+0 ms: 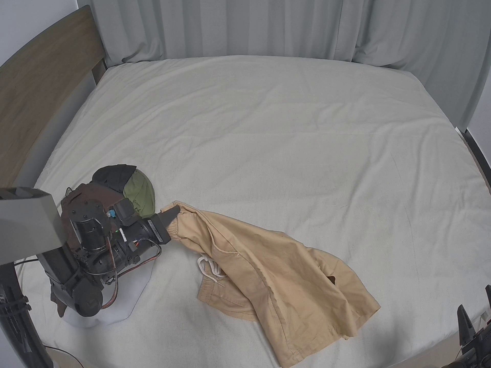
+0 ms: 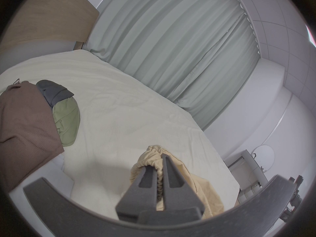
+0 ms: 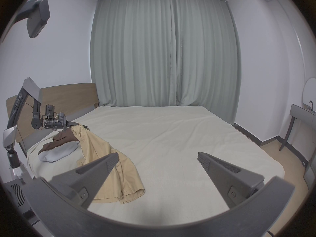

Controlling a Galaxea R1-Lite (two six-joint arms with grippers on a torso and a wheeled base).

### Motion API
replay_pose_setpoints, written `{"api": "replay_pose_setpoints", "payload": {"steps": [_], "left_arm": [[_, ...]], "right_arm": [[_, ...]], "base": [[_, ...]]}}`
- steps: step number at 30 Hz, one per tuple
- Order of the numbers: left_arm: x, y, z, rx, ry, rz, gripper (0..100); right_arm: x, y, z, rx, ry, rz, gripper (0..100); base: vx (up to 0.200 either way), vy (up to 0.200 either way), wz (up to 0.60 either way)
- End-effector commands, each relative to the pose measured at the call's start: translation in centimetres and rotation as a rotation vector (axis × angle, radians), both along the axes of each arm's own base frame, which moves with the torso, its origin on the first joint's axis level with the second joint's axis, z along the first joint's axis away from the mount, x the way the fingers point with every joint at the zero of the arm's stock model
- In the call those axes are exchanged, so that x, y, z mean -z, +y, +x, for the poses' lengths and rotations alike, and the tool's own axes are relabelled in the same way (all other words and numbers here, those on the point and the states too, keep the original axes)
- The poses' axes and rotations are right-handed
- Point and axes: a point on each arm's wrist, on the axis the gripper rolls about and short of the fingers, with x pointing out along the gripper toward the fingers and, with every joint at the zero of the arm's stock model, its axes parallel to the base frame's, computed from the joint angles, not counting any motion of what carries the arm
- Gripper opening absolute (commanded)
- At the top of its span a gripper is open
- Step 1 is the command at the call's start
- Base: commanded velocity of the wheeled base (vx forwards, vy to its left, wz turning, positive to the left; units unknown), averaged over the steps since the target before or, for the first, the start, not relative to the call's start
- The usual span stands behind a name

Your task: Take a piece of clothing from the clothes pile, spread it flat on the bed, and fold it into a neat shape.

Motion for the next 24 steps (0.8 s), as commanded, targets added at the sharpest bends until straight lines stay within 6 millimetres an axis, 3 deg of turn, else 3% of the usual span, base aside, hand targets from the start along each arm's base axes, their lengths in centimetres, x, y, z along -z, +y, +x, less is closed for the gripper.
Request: {"api": "replay_pose_setpoints", "payload": {"steps": [1, 7, 12, 24], "left_arm": [[0.5, 0.0, 0.3, -0.003, 0.015, 0.003, 0], [0.7, 0.0, 1.5, -0.014, -0.004, -0.001, 0], [1.5, 0.1, 1.6, -0.017, 0.022, 0.006, 0], [1.4, 0.0, 1.3, -0.015, 0.019, 0.007, 0]], "right_arm": [[0.5, 0.0, 0.0, -0.005, 0.001, -0.003, 100], [0.5, 0.0, 0.0, -0.005, 0.0, -0.007, 100], [0.5, 0.0, 0.0, -0.009, 0.0, -0.01, 100], [0.5, 0.1, 0.0, -0.031, -0.001, -0.032, 100]], "base": [[0.0, 0.0, 0.0], [0.0, 0.0, 0.0], [0.0, 0.0, 0.0], [0.0, 0.0, 0.0]]}}
